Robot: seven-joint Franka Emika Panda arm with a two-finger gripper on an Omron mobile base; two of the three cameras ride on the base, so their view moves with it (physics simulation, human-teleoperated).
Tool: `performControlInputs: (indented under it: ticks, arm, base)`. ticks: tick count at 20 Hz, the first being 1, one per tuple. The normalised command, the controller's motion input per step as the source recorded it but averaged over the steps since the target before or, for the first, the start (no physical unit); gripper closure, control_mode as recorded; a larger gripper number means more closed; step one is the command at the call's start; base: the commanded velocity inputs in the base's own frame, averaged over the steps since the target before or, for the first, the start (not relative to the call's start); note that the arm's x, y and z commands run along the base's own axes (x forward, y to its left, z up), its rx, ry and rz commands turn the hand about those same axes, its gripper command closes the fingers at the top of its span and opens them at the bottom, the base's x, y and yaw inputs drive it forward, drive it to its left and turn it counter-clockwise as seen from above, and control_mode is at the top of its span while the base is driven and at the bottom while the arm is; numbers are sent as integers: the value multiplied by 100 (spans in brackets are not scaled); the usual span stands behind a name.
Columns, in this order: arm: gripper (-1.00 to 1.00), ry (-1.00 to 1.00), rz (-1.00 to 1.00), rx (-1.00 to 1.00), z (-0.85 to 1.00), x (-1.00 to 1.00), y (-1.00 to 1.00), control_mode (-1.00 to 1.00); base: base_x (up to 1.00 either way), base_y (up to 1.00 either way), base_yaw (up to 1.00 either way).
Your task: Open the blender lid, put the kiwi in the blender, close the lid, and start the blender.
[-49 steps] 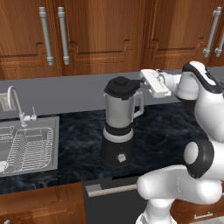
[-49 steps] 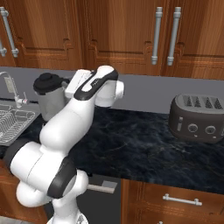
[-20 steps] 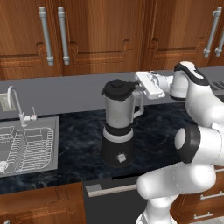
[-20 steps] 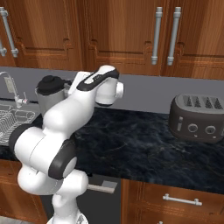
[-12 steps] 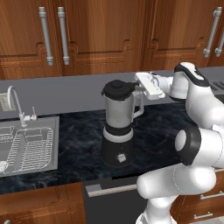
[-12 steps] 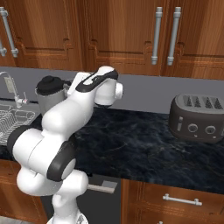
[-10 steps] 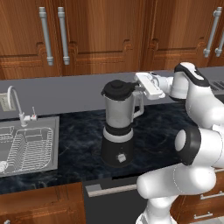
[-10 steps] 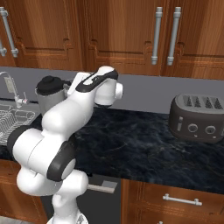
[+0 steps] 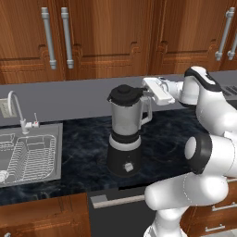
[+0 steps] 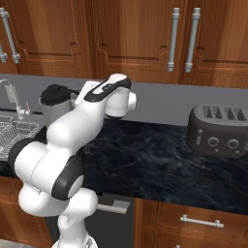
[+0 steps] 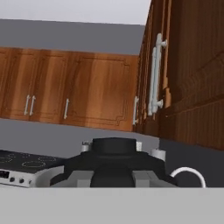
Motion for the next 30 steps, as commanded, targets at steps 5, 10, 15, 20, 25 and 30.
performControlInputs:
  ticks: [5,10,15,20,25,30]
  arm:
    - [100,7,0,0,0,0,-1,-100]
    - [100,3,0,0,-3,0,-5,-100]
    - [100,0,1,0,-19,0,-6,-100]
    - [100,0,4,0,-20,0,-4,-100]
    - [-100,0,0,0,-8,0,0,-100]
    - [-100,0,0,0,0,0,0,-100]
  base:
    - [0,0,0]
    - [0,0,0]
    - [0,0,0]
    - [0,0,0]
    - [0,0,0]
    - [0,0,0]
